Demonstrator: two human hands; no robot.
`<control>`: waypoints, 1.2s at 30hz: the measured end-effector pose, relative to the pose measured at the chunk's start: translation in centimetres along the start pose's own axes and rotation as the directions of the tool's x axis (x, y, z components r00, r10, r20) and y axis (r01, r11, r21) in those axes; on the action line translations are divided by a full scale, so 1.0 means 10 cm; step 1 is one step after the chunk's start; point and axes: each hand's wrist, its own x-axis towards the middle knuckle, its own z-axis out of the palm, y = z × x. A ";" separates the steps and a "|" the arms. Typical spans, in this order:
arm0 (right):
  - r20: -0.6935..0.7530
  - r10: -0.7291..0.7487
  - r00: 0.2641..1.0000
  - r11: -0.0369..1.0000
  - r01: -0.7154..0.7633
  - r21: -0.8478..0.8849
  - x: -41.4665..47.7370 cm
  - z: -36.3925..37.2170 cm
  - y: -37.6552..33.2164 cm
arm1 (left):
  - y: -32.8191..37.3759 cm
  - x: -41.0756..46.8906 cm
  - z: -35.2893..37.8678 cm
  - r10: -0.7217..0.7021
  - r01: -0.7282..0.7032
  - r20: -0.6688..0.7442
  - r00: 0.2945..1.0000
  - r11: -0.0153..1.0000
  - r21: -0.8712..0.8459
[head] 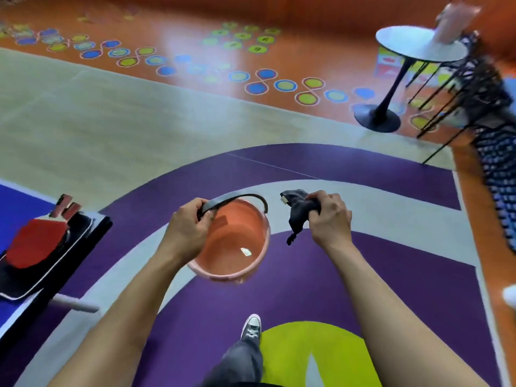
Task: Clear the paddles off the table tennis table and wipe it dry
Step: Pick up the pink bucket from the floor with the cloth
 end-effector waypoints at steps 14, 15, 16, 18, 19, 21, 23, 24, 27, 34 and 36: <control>-0.228 0.197 0.954 0.979 -0.205 -0.012 2.43 -0.81 1.09 | 1.60 2.80 1.33 0.266 -0.271 0.194 0.944 0.963 0.000; -0.236 0.205 0.950 0.977 -0.212 -0.003 2.62 -0.84 1.20 | 1.72 2.98 1.46 0.273 -0.279 0.198 0.942 0.960 0.002; -0.242 0.213 0.946 0.976 -0.219 0.003 2.85 -0.86 1.31 | 1.86 3.17 1.59 0.281 -0.288 0.203 0.938 0.958 0.006; -0.246 0.231 0.942 0.972 -0.234 0.017 3.22 -0.90 1.51 | 2.11 3.45 1.83 0.298 -0.306 0.213 0.930 0.952 0.006; -0.242 0.246 0.939 0.969 -0.248 0.024 3.45 -0.94 1.64 | 2.26 3.63 1.97 0.302 -0.310 0.210 0.930 0.951 0.005; -0.215 0.287 0.933 0.957 -0.287 0.034 3.88 -1.01 1.90 | 2.52 3.93 2.22 0.292 -0.300 0.205 0.934 0.954 0.007; -0.197 0.293 0.936 0.956 -0.294 0.023 4.25 -1.10 2.10 | 2.76 4.21 2.43 0.287 -0.291 0.202 0.936 0.957 -0.009; -0.194 0.299 0.934 0.953 -0.302 0.016 4.48 -1.17 2.21 | 2.90 4.39 2.55 0.286 -0.289 0.210 0.935 0.957 -0.020; -0.221 0.326 0.919 0.943 -0.332 0.009 5.07 -1.37 2.47 | 3.31 4.88 2.88 0.297 -0.292 0.236 0.925 0.955 -0.054; -0.243 0.336 0.910 0.939 -0.345 0.005 6.61 -1.72 3.03 | 4.15 6.20 3.74 0.353 -0.347 0.274 0.894 0.935 -0.072; -0.255 0.349 0.902 0.934 -0.356 0.018 7.11 -1.80 3.19 | 4.34 6.64 3.96 0.372 -0.362 0.285 0.884 0.928 -0.088</control>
